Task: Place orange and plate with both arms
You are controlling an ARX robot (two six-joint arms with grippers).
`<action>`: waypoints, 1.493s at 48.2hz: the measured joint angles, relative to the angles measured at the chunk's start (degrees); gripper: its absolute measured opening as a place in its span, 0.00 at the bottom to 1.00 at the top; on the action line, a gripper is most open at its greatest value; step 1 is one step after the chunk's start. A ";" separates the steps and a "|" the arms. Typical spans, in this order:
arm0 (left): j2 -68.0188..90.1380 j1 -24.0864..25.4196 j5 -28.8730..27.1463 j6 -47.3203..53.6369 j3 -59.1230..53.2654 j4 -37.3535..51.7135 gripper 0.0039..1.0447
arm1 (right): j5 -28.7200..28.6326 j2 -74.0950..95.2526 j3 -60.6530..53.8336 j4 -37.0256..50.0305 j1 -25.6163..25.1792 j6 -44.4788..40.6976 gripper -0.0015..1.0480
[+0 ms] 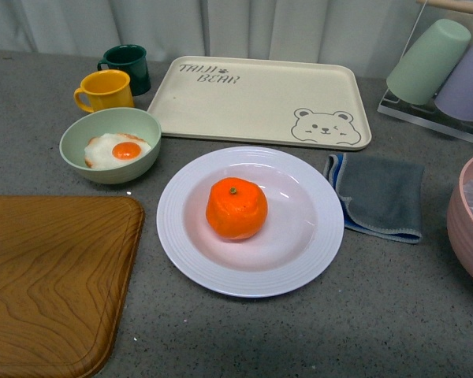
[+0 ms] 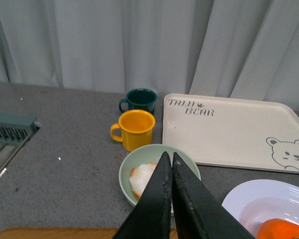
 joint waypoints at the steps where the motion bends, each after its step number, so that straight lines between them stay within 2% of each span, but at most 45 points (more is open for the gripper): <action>1: -1.42 0.42 0.44 0.04 -0.55 -0.42 0.03 | 0.02 0.00 0.00 0.00 0.00 0.00 0.91; 12: -11.69 4.04 4.09 0.31 -5.57 -5.20 0.03 | 0.00 0.00 0.00 0.00 0.00 0.00 0.91; 25: -28.13 8.28 8.11 0.31 -10.40 -16.41 0.03 | 0.00 0.00 0.00 0.00 0.00 0.00 0.91; 28: -31.52 10.71 11.91 0.35 -10.97 -19.41 0.03 | -0.02 0.00 0.00 0.00 0.00 -0.02 0.91; 33: -35.67 13.20 12.94 0.35 -11.54 -22.97 0.03 | 0.00 0.00 0.00 0.00 0.00 -0.02 0.91; 48: -49.51 13.55 13.35 0.35 -11.61 -35.23 0.03 | 0.00 0.00 0.00 0.00 0.00 0.00 0.91; 72: -63.45 13.55 13.38 0.35 -11.61 -48.57 0.03 | -0.02 0.00 0.00 0.00 0.00 0.00 0.91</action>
